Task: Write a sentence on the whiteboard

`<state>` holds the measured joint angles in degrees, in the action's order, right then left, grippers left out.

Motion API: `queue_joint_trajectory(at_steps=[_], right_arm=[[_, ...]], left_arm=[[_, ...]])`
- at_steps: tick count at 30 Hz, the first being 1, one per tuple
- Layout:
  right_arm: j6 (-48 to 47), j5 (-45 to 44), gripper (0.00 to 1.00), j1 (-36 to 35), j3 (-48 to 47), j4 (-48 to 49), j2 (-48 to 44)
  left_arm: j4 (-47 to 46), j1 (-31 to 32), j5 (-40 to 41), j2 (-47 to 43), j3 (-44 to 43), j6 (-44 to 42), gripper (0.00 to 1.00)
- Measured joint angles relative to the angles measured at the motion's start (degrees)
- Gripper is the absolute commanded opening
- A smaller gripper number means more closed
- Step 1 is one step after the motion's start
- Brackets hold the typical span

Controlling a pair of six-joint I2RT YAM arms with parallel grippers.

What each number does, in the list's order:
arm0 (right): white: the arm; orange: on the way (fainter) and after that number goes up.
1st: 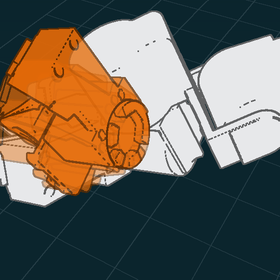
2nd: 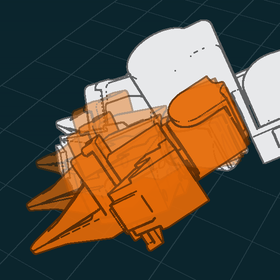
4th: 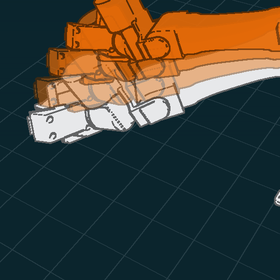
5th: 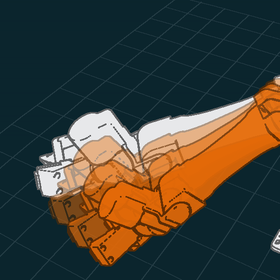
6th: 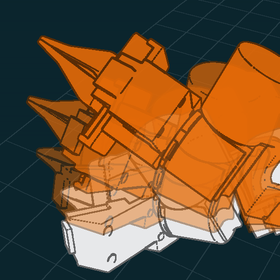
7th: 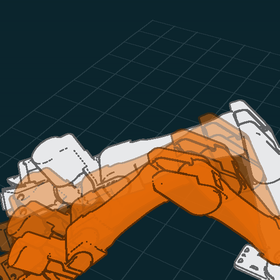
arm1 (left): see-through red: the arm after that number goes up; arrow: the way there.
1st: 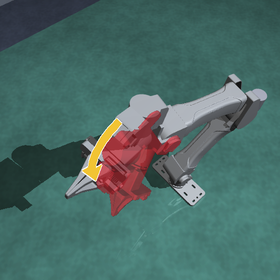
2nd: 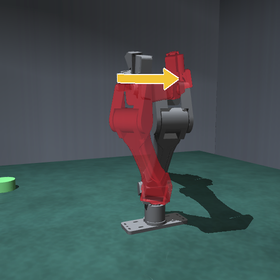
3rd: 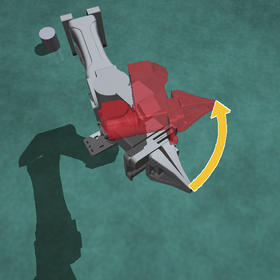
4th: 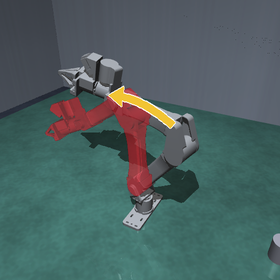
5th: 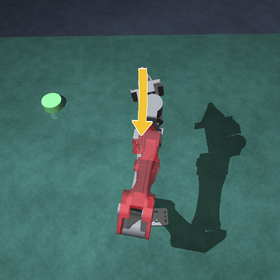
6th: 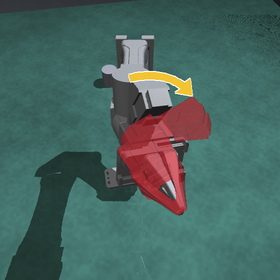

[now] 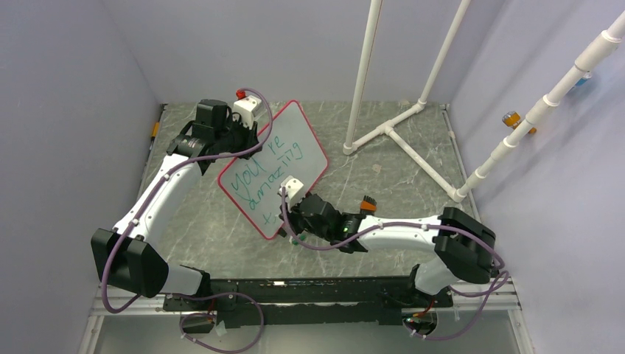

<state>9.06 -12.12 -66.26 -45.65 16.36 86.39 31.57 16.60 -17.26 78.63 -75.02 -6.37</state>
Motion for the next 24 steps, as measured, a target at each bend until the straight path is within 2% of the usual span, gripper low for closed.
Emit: queue_joint_trajectory(at_steps=[7,24], right_arm=[[0.63,0.22,0.0,0.83,1.03,2.45,-3.91],[0.63,1.7,0.0,3.04,0.13,4.72,-0.42]], left_arm=[[0.0,0.0,0.02,0.0,0.0,0.0,0.0],[0.02,-0.02,0.07,0.0,0.0,-0.02,0.0]])
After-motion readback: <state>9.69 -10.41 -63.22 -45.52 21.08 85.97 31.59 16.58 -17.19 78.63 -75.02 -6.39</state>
